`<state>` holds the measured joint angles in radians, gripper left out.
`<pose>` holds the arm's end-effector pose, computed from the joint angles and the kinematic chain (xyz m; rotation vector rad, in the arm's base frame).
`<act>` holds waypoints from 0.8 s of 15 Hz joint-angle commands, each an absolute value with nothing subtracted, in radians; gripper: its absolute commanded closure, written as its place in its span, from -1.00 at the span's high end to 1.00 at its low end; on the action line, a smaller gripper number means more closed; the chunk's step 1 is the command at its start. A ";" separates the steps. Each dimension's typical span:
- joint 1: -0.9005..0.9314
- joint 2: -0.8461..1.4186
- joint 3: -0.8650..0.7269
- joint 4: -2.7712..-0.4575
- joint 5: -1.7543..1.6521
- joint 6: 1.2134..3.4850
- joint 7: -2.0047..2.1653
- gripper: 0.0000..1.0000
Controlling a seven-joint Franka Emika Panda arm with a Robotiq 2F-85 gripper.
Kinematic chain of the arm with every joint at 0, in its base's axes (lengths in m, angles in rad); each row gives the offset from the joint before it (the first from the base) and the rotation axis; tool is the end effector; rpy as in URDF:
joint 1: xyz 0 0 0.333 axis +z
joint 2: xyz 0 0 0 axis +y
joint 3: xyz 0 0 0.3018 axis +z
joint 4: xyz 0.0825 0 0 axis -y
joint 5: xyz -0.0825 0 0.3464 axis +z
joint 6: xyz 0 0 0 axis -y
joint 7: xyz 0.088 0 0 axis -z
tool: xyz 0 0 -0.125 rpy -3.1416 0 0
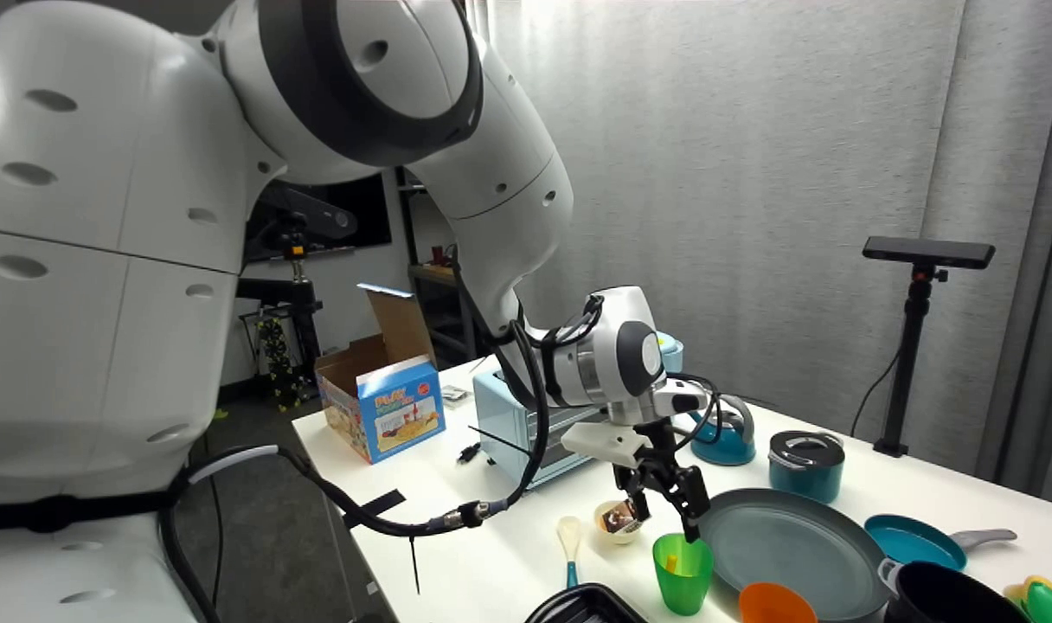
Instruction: Remove the orange cup from the box and put it on the table, remove the green cup from the orange cup and put it on the table
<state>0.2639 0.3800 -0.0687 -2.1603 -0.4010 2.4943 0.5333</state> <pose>0.5255 0.1014 0.2155 2.8819 -0.0093 0.0687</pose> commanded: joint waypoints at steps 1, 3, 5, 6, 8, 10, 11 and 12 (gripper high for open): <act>0.270 0.338 -0.084 -2.181 -0.419 2.487 0.556 1.00; 0.273 0.316 -0.091 -2.193 -0.433 2.488 0.564 1.00; 0.279 0.284 -0.100 -2.213 -0.462 2.497 0.583 1.00; 0.283 0.265 -0.106 -2.227 -0.486 2.503 0.600 1.00; 0.286 0.226 -0.115 -2.254 -0.554 2.512 0.652 1.00; 0.276 0.178 -0.113 -2.292 -0.626 2.522 0.716 1.00; 0.267 0.157 -0.107 -2.309 -0.659 2.523 0.749 1.00; 0.254 0.131 -0.102 -2.332 -0.690 2.529 0.783 1.00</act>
